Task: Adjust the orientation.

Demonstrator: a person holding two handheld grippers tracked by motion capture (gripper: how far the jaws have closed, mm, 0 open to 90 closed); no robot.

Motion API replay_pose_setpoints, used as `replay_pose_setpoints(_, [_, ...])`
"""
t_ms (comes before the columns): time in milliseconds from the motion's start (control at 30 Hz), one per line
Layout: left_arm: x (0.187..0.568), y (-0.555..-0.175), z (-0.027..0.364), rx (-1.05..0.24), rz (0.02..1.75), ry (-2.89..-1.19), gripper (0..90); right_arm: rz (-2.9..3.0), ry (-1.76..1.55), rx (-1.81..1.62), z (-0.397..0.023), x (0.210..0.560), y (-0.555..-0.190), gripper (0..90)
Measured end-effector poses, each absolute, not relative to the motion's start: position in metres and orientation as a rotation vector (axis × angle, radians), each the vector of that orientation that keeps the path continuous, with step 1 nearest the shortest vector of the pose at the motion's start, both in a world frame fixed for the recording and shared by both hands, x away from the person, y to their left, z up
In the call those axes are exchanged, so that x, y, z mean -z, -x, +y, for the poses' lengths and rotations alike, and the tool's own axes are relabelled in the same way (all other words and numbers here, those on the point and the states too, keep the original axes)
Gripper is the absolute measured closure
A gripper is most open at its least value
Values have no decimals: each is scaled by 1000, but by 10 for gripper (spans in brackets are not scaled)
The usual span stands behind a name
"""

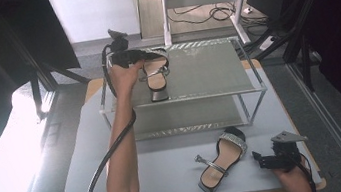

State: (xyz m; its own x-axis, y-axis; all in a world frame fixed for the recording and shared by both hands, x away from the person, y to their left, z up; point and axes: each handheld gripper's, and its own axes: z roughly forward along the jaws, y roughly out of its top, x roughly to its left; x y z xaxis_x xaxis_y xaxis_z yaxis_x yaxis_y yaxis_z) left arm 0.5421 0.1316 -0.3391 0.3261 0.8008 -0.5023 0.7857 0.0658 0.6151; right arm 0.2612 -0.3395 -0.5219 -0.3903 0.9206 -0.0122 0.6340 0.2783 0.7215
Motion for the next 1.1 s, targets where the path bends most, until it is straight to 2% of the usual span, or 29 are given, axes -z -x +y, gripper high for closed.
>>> replay_pose_setpoints(500, [326, -520, 139, -116, 1322, -1785, 159, 2123, -1396, -894, -339, 522, -261, 55])
replay_pose_setpoints(700, [320, -509, 148, -111, 1301, -1752, 129, 2123, -1397, -894, -339, 522, -261, 55])
replay_pose_setpoints(967, [317, -494, 165, -129, 1287, -1748, 14, 2123, -1397, -894, -339, 522, -261, 55])
replay_pose_setpoints(1100, [317, -484, 173, -141, 1270, -1746, 0, 2123, -1398, -894, -339, 522, -261, 55])
